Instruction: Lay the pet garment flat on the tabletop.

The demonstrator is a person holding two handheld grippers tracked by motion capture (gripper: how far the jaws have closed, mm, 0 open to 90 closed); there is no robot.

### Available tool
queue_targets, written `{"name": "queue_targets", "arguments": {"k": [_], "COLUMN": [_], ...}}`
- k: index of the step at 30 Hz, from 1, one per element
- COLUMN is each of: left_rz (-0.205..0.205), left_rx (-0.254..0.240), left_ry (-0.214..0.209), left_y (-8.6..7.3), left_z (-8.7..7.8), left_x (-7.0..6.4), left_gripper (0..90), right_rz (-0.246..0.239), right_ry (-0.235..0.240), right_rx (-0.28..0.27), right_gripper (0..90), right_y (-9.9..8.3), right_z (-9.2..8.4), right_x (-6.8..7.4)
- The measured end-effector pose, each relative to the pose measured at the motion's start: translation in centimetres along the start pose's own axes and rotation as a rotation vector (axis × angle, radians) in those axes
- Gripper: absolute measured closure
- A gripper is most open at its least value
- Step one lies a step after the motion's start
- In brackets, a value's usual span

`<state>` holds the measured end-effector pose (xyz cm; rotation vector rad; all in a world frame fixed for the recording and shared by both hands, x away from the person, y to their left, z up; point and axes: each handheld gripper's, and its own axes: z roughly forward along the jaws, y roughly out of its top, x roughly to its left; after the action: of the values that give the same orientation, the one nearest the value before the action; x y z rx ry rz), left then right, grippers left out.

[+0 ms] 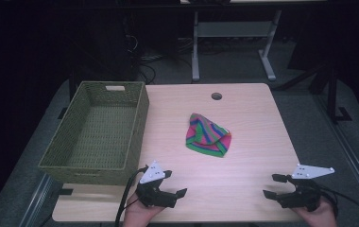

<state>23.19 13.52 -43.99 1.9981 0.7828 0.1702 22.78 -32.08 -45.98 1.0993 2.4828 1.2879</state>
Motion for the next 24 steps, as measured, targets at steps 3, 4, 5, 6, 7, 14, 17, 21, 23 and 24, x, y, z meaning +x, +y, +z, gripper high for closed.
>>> {"name": "queue_targets", "arguments": {"k": [3, 4, 5, 6, 7, 14, 17, 21, 23, 24], "left_rz": [0.003, 0.006, 0.01, 0.014, 0.013, 0.002, 0.008, 0.009, 0.011, 0.011], "left_rx": [0.006, 0.01, 0.012, 0.011, 0.009, -0.008, 0.004, 0.009, 0.007, 0.007], "left_ry": [0.003, 0.004, 0.007, 0.011, 0.011, -0.016, -0.016, -0.015, -0.015, -0.015], "left_y": [0.1, 0.1, 0.1, 0.1, 0.1, -0.1, -0.1, -0.1, -0.1, -0.1], "left_z": [0.0, 0.0, 0.0, 0.0, -0.1, -0.3, -0.2, -0.2, -0.2, -0.2], "left_x": [0.1, 0.1, 0.1, 0.1, 0.1, 0.3, 0.5, 0.4, 0.3, 0.3], "left_gripper": [16.6, 16.5, 16.5, 16.6, 16.6, 16.6, 16.6, 16.6, 16.6, 16.6], "right_rz": [-0.013, -0.011, -0.015, -0.016, -0.008, -0.051, -0.052, -0.057, -0.059, -0.067], "right_ry": [-0.01, -0.005, -0.006, 0.0, 0.011, 0.001, 0.021, 0.036, 0.04, 0.043], "right_rx": [0.015, 0.022, 0.025, 0.022, 0.02, 0.02, 0.024, 0.04, 0.058, 0.056], "right_gripper": [21.6, 21.6, 21.6, 21.2, 20.6, 19.0, 17.8, 18.4, 18.2, 18.3], "right_y": [0.1, 0.2, 0.2, 0.2, 0.2, 1.5, 2.2, 3.3, 4.0, 4.4], "right_z": [0.3, 0.4, 0.4, 0.5, 0.5, 0.5, 0.8, 1.2, 1.6, 1.7], "right_x": [0.1, 0.1, 0.2, 0.2, 0.2, 0.7, 0.3, -0.1, -0.3, -0.4]}}
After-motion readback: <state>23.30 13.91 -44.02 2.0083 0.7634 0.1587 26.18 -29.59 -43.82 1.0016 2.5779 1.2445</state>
